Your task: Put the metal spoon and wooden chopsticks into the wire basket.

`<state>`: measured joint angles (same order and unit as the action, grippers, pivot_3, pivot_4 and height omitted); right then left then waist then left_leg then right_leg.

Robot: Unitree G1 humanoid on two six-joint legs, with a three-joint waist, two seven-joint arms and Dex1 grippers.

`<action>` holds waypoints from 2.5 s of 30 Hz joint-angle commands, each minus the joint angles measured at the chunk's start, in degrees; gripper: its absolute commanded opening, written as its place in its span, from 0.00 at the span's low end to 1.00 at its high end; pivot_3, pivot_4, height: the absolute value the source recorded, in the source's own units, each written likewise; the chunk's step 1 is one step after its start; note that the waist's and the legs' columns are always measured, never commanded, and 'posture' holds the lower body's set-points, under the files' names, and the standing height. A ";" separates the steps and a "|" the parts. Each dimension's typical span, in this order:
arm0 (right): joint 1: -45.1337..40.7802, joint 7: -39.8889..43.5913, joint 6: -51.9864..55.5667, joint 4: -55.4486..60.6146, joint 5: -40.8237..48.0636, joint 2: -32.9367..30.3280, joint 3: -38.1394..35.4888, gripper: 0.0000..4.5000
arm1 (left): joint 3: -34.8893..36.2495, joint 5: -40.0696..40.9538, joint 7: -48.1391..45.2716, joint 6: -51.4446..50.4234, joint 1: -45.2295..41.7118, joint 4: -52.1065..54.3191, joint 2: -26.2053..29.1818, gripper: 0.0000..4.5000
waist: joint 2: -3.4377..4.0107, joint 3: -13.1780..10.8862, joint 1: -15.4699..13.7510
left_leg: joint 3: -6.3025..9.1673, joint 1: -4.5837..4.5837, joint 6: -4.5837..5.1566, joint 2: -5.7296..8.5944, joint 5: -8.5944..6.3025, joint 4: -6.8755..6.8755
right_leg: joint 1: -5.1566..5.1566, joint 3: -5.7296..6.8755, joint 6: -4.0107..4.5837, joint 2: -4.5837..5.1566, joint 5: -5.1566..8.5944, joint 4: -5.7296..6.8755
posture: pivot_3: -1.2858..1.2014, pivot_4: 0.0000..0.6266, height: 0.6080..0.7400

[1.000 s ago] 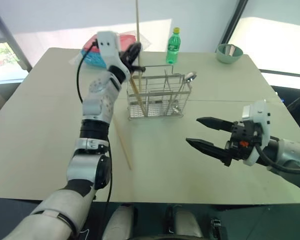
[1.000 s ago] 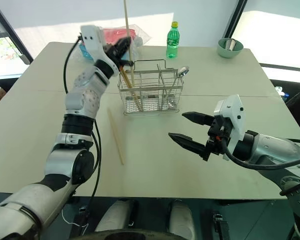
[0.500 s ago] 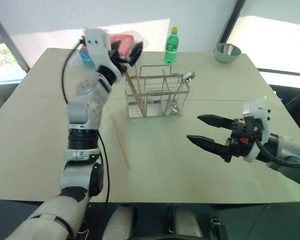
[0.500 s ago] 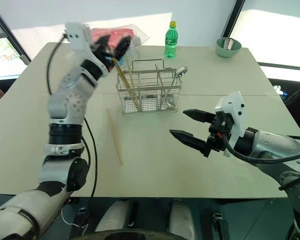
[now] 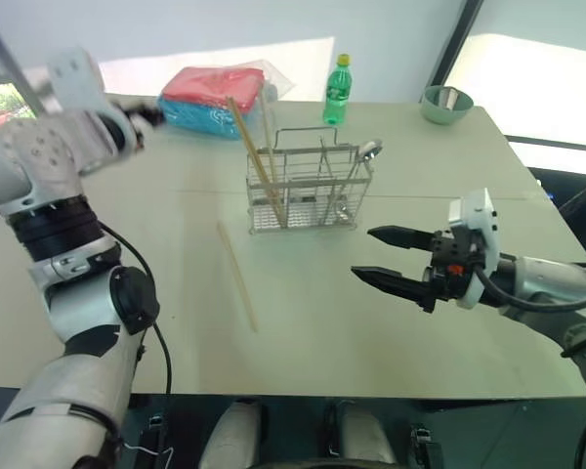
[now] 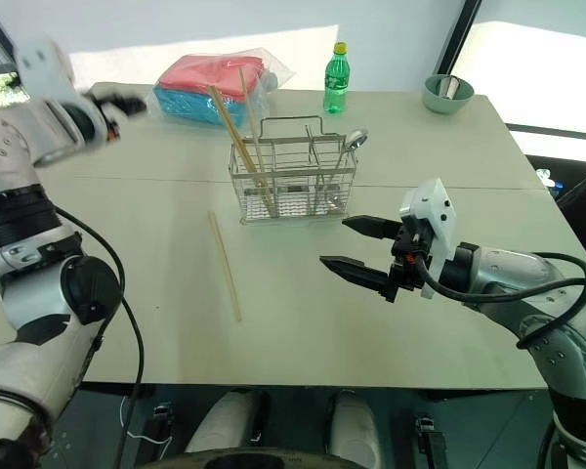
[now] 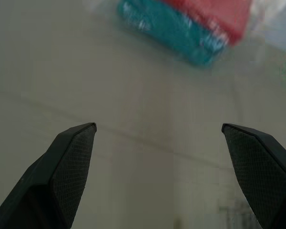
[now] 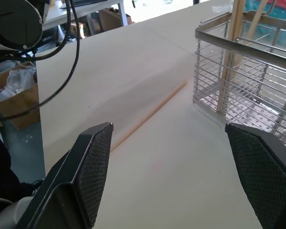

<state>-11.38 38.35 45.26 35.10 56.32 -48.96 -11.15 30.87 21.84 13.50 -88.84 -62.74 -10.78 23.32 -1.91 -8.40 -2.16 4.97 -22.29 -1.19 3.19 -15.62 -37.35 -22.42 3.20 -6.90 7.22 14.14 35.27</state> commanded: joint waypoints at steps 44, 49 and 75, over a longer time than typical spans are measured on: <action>-0.60 -8.44 -0.10 6.71 1.60 6.35 1.18 0.87 | -10.35 -11.17 -4.03 10.59 -2.26 -33.79 -8.20 0.01 | 0.66 0.49 -0.12 | -0.08 0.20 -0.26 0.02 0.12 0.13 | 0.09 0.00 -0.02 0.17 0.00 0.07 | 0.52 0.24 0.45; -1.60 -7.35 0.00 4.74 1.29 6.02 1.40 0.87 | -6.85 -11.55 -2.27 11.52 -2.13 -31.11 -6.12 0.01 | 0.62 0.47 -0.05 | -0.08 0.19 -0.26 0.02 0.12 0.14 | 0.07 0.00 -0.03 0.17 0.00 0.05 | 0.52 0.24 0.45; -2.14 -6.78 2.62 3.09 3.03 3.55 -0.56 0.87 | -1.01 7.26 -21.25 61.82 -17.36 -16.84 1.02 0.01 | -0.15 0.17 -0.17 | -0.11 -0.06 -0.18 0.11 0.08 0.11 | -0.03 0.11 -0.01 0.37 -0.02 -0.06 | 0.52 0.24 0.45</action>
<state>-13.48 31.85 48.19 36.37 58.32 -45.40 -9.97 32.59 28.31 -5.83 -27.05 -80.18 -30.00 25.08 -2.06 -8.22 -2.33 4.86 -22.35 -1.37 3.30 -15.53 -37.24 -22.46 3.31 -6.91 7.57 14.12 35.22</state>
